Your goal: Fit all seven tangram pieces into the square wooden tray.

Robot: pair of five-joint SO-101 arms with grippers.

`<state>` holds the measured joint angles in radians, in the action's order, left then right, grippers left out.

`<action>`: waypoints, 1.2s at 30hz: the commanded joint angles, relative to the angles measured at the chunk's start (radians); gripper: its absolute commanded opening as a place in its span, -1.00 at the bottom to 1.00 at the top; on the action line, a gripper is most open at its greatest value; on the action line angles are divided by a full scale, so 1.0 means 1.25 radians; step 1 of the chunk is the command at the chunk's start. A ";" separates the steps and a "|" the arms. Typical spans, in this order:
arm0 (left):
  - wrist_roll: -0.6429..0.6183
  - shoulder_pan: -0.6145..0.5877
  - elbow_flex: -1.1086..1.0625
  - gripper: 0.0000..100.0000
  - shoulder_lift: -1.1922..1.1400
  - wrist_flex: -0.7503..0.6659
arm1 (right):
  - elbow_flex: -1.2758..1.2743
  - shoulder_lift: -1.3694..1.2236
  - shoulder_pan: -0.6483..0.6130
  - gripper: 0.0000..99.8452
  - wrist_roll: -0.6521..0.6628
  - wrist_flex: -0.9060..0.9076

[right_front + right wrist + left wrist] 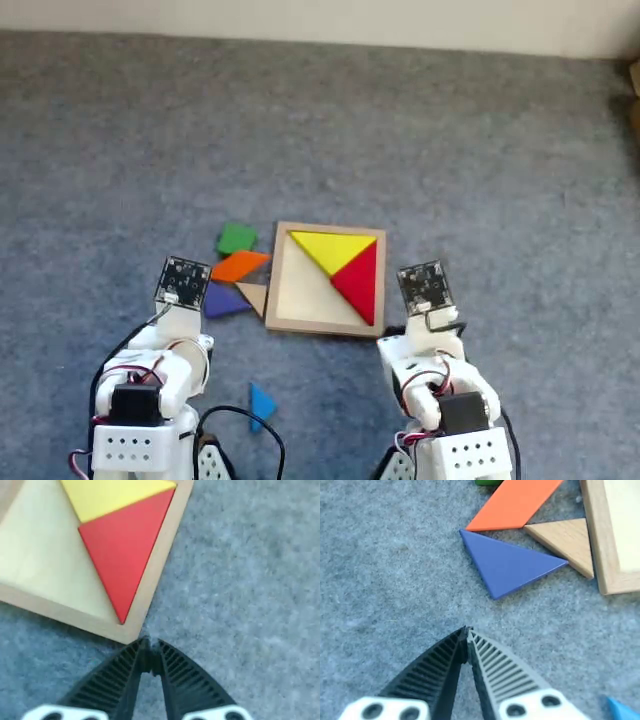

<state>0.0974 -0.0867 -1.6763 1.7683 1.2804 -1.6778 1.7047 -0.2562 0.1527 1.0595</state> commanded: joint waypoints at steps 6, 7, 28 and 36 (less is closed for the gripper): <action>0.006 0.009 -0.018 -0.99 0.015 0.002 | -0.111 0.028 0.009 -0.97 -0.005 0.017; 0.006 0.009 -0.018 -0.99 0.015 0.002 | -0.111 0.028 0.009 -0.97 -0.005 0.017; 0.006 0.009 -0.018 -0.99 0.015 0.004 | -0.107 0.106 0.084 -0.97 -0.005 0.155; 0.006 0.009 -0.018 -0.99 0.015 0.004 | -0.107 0.106 0.084 -0.97 -0.005 0.155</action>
<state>0.0974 -0.0867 -1.6763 1.7683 1.2804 -1.6763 1.8197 -0.1626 0.1527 1.2482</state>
